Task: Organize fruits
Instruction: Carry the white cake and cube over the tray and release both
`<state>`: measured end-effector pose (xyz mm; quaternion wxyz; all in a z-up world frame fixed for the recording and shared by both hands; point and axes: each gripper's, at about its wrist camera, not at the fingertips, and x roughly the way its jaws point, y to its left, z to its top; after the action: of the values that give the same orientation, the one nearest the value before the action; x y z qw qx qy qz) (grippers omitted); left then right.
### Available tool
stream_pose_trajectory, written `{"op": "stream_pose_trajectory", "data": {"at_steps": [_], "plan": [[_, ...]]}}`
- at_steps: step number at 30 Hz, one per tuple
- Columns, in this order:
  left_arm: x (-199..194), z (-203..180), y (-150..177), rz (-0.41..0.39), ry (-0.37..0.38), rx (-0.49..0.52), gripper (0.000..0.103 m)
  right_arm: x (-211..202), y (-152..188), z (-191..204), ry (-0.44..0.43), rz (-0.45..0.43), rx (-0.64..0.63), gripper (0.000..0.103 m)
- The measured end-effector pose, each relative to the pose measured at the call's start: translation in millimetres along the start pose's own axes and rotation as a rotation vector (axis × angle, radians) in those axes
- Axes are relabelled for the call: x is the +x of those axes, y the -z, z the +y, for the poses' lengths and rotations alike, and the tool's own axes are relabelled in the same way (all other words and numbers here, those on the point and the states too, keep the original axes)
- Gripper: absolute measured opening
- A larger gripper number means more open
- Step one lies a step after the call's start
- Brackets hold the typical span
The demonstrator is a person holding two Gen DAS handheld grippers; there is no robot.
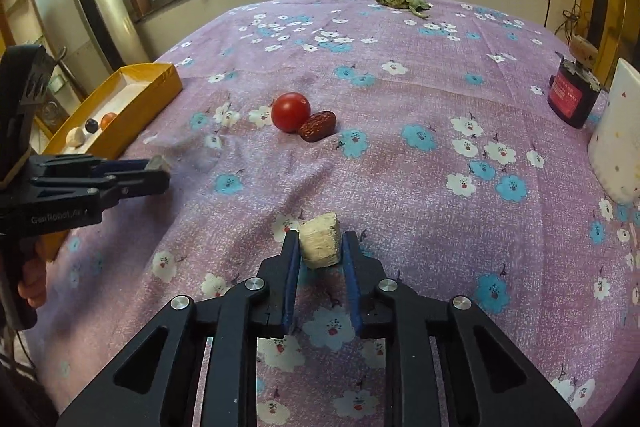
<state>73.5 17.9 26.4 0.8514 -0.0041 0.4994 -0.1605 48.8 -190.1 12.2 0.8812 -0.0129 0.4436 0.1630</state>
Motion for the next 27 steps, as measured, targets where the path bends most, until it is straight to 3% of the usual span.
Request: {"op": "stream_pose_trajectory", "data": {"at_steps": [11, 18, 27], "plan": [[-30, 0, 31, -0.007, 0.059, 0.000, 0.032, -33, 19, 30, -0.005, -0.013, 0.018, 0.020], [-44, 4, 50, 0.005, 0.090, 0.002, 0.032, -35, 34, 41, -0.014, 0.012, 0.068, 0.020], [-62, 17, 60, -0.021, 0.102, -0.013, 0.032, -35, 29, 66, -0.024, 0.010, 0.047, 0.020]]}}
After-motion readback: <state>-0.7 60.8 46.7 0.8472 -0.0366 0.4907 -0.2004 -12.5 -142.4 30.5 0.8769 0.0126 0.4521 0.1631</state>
